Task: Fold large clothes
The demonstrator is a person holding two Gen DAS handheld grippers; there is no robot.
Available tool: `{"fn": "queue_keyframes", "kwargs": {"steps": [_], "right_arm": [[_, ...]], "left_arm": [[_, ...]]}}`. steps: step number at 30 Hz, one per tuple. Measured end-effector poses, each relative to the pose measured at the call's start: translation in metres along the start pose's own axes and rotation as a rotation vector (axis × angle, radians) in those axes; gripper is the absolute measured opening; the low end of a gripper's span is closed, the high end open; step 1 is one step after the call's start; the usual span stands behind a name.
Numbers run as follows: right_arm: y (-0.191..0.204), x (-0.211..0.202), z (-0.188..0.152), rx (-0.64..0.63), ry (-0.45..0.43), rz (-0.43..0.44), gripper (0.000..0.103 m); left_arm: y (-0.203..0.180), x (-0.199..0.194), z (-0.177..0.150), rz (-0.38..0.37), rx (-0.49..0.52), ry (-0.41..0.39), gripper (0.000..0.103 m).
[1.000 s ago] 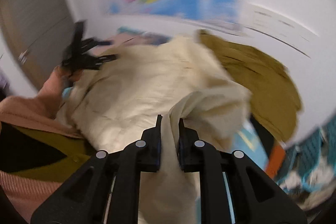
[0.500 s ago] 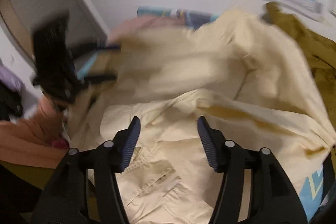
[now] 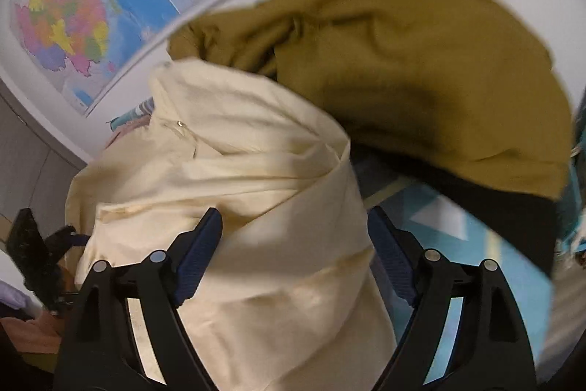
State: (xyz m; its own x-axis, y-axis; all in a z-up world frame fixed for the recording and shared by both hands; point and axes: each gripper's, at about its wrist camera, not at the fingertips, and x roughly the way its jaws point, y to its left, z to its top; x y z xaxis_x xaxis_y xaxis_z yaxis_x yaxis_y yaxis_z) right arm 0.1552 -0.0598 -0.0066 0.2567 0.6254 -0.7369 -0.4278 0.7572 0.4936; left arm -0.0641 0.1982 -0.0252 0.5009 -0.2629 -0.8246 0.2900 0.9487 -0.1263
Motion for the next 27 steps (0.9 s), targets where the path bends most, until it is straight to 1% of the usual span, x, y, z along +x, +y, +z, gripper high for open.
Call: {"fn": "queue_keyframes", "kwargs": {"steps": [1,2,3,4,5,7,8,9,10,11,12,13,14,16,17,18,19,20,21,22,24,25,27], "right_arm": [[-0.001,0.003,0.002,0.012,-0.008,0.039,0.072],[0.001,0.0,0.004,0.005,-0.015,0.041,0.051],[0.005,-0.005,0.008,-0.017,-0.03,0.037,0.031],[0.01,-0.015,0.012,-0.044,-0.061,0.039,0.019],[0.015,-0.026,0.016,-0.062,-0.089,0.042,0.008],[0.026,-0.042,0.024,-0.1,-0.143,0.005,0.007],[0.03,-0.045,0.028,-0.11,-0.158,-0.009,0.007],[0.029,-0.044,0.031,-0.116,-0.16,-0.031,0.006],[0.027,-0.037,0.034,-0.113,-0.148,-0.092,0.007],[0.024,-0.021,0.037,-0.093,-0.116,-0.153,0.01],[0.018,-0.006,0.037,-0.073,-0.064,-0.186,0.014],[0.009,0.001,0.033,-0.054,-0.034,-0.21,0.017],[0.008,0.004,0.031,-0.037,-0.032,-0.231,0.03],[0.012,-0.007,0.026,-0.025,-0.103,-0.266,0.044],[0.016,-0.016,0.022,-0.035,-0.14,-0.28,0.048],[0.026,-0.029,0.019,-0.061,-0.192,-0.304,0.048],[0.039,-0.042,0.015,-0.094,-0.246,-0.314,0.048],[0.057,-0.055,0.009,-0.14,-0.297,-0.288,0.048],[0.073,-0.059,0.005,-0.178,-0.316,-0.246,0.048],[0.087,-0.056,0.003,-0.215,-0.31,-0.21,0.048],[0.128,-0.037,-0.007,-0.345,-0.242,-0.135,0.048],[0.14,-0.027,-0.012,-0.384,-0.213,-0.115,0.048],[0.175,0.01,-0.024,-0.473,-0.113,-0.054,0.047]], "left_arm": [[0.007,0.006,0.001,-0.018,-0.035,0.028,0.054],[0.018,0.008,0.003,-0.04,-0.082,0.039,0.034],[0.031,0.006,0.006,-0.042,-0.136,0.034,0.025],[0.044,-0.001,0.008,-0.042,-0.18,0.014,0.017],[0.054,-0.008,0.01,-0.055,-0.216,-0.012,0.016],[0.074,-0.022,0.013,-0.084,-0.285,-0.058,0.017],[0.082,-0.025,0.015,-0.101,-0.307,-0.07,0.02],[0.088,-0.024,0.018,-0.098,-0.319,-0.069,0.023],[0.094,-0.018,0.023,-0.043,-0.33,-0.055,0.029],[0.1,-0.011,0.025,0.002,-0.338,-0.036,0.037],[0.105,-0.002,0.027,0.039,-0.353,-0.008,0.038],[0.11,0.011,0.028,0.091,-0.369,0.047,0.038],[0.113,0.018,0.027,0.117,-0.378,0.077,0.036],[0.113,0.023,0.024,0.123,-0.379,0.087,0.039],[0.111,0.021,0.022,0.117,-0.371,0.077,0.045],[0.109,0.018,0.02,0.111,-0.368,0.07,0.049],[0.108,0.016,0.019,0.105,-0.362,0.062,0.057],[0.106,0.014,0.018,0.105,-0.355,0.053,0.062],[0.106,0.012,0.018,0.115,-0.351,0.05,0.062],[0.105,0.01,0.018,0.124,-0.346,0.049,0.062],[0.103,0.005,0.018,0.142,-0.337,0.035,0.062],[0.103,-0.001,0.018,0.145,-0.334,0.018,0.062],[0.102,-0.014,0.018,0.148,-0.324,-0.02,0.066]]}}
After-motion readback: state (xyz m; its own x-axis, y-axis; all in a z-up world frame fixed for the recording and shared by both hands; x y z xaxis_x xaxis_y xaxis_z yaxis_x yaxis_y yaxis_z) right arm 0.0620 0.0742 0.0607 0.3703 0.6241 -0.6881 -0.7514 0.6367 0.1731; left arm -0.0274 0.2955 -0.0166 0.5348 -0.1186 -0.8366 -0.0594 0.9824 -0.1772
